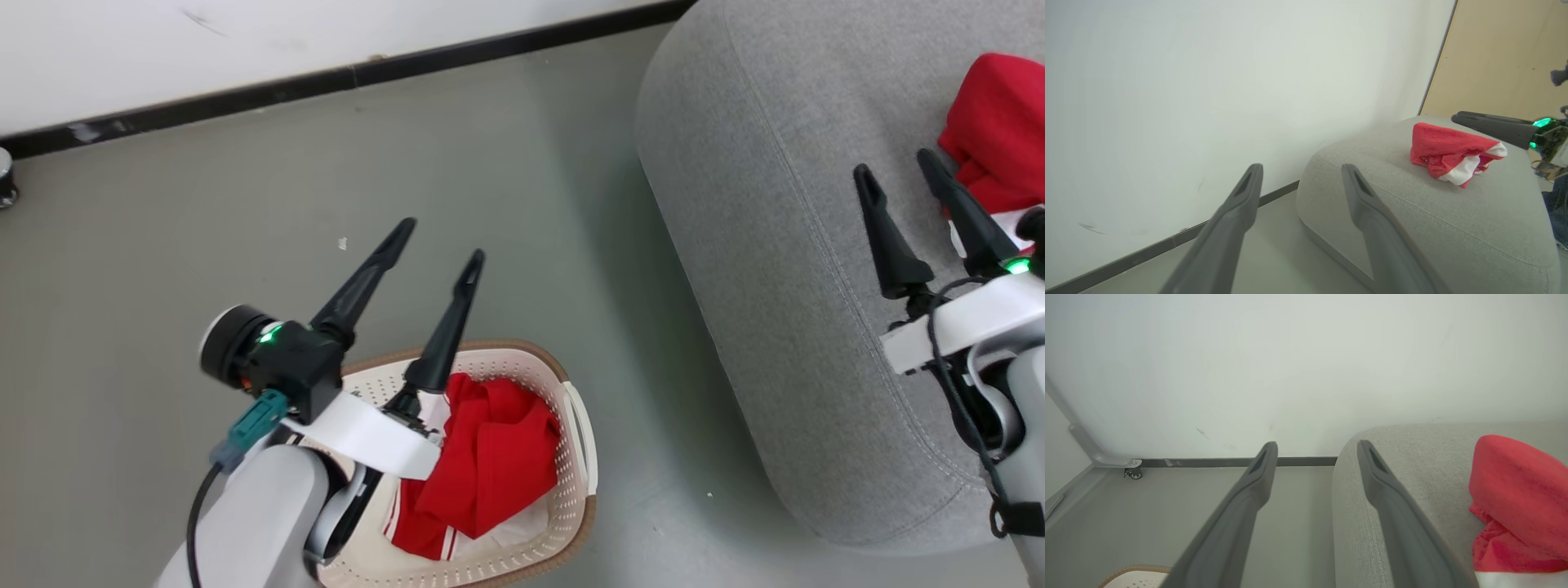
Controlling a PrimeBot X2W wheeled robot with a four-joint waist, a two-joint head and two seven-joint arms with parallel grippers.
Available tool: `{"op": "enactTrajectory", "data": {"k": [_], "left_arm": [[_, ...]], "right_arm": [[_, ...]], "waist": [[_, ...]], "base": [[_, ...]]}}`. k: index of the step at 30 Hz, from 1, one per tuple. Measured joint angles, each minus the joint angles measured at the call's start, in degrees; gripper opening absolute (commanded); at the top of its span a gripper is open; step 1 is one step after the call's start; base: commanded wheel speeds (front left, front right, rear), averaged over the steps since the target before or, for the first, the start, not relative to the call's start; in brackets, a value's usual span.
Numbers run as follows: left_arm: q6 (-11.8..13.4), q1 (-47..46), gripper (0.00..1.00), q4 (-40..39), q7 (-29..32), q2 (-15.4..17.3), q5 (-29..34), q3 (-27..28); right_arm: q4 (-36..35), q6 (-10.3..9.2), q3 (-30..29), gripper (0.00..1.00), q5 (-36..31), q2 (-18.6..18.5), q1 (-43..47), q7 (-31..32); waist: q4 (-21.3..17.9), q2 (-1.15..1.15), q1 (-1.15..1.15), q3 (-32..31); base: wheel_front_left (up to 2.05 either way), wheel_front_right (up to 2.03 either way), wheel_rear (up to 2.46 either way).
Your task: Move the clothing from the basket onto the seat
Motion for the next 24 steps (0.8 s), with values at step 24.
{"op": "enactTrajectory", "data": {"k": [24], "left_arm": [[8.27, 15.08, 1.00, 2.03, -2.38, 1.59, -3.79, 14.26]], "right_arm": [[1.91, 0.00, -0.94, 1.00, -13.34, 9.59, 3.89, 0.00]], "waist": [[5.94, 0.00, 0.00, -10.89]], "base": [[0.00, 0.00, 0.00]]}}
